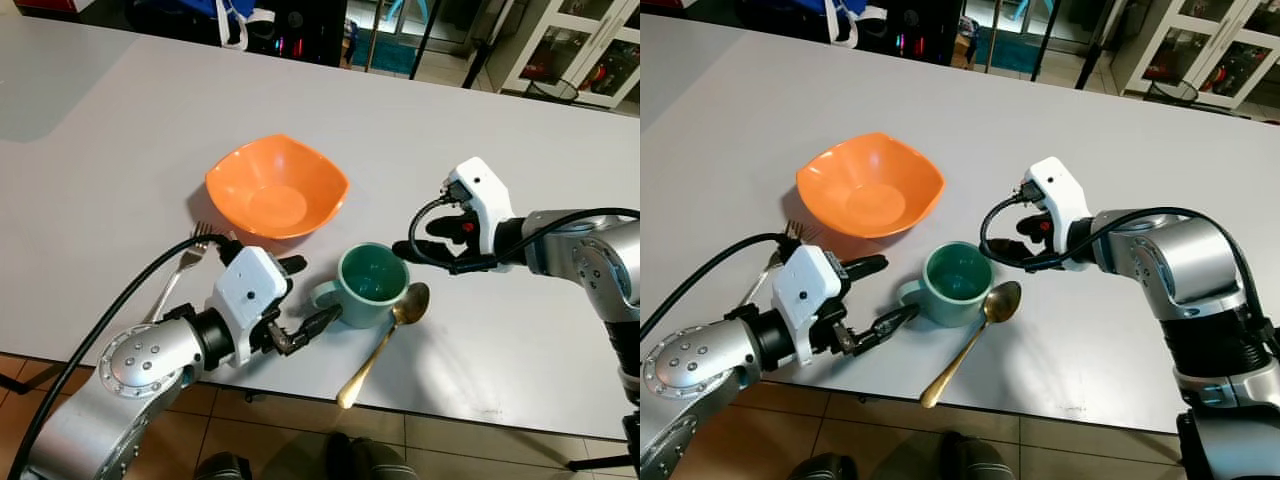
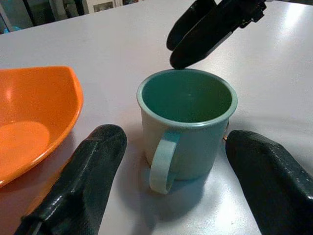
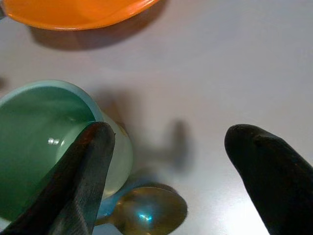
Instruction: Setting the table
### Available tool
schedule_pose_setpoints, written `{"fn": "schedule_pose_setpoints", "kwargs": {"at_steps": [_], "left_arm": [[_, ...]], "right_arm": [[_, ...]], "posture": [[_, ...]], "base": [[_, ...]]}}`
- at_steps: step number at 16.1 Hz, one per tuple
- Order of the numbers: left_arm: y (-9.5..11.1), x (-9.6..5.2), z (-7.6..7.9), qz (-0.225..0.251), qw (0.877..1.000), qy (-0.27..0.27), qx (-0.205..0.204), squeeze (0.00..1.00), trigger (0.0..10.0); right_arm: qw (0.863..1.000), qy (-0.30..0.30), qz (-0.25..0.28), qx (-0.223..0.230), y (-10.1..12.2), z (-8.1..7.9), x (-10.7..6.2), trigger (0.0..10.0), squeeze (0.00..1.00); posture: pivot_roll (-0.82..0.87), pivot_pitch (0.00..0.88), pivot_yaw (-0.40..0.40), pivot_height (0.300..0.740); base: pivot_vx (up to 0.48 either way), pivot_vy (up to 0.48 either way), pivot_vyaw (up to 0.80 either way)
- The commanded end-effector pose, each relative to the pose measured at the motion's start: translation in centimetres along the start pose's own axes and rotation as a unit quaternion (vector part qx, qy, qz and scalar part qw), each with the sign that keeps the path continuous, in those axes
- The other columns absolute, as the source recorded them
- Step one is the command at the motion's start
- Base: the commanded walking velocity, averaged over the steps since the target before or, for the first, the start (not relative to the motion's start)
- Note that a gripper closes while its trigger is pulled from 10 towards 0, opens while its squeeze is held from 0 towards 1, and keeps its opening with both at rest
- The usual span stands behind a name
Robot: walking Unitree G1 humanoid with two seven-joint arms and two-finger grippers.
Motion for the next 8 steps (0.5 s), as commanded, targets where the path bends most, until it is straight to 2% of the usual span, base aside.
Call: {"fn": "schedule_pose_setpoints", "kwargs": {"at_steps": [1, 4, 8], "left_arm": [[0.4, -0.1, 0.6, 0.006, 1.0, -0.01, 0.005, 0.0, 10.0], [0.5, -0.2, 0.6, 0.005, 1.0, -0.009, 0.006, 0.0, 10.0], [0.5, -0.2, 0.5, 0.005, 1.0, -0.008, 0.008, 0.0, 10.0]], "right_arm": [[1.0, 0.014, -0.011, -0.002, -0.2, -0.5, 0.1, 10.0, 0.0], [1.0, 0.014, -0.012, -0.004, -0.2, -0.5, 0.2, 10.0, 0.0], [1.0, 0.011, 0.02, -0.005, 1.2, -0.2, -0.7, 10.0, 0.0]], "posture": [[-0.08, 0.157, -0.129, 0.74], [-0.08, 0.156, -0.13, 0.74], [-0.08, 0.15, -0.129, 0.74]], "base": [[0.0, 0.0, 0.0], [0.0, 0.0, 0.0], [0.0, 0.0, 0.0]]}}
Point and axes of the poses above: a point about 5 cm out from each wrist's last joint towards the gripper, its own x axis pointing out of the wrist towards the gripper, its own y axis along the axis of the wrist's last joint, z = x × y, the point moved 1 cm from there along x, pointing out of the wrist towards the gripper, and after that the axes turned 13 degrees about x, right-handed, at the moved point
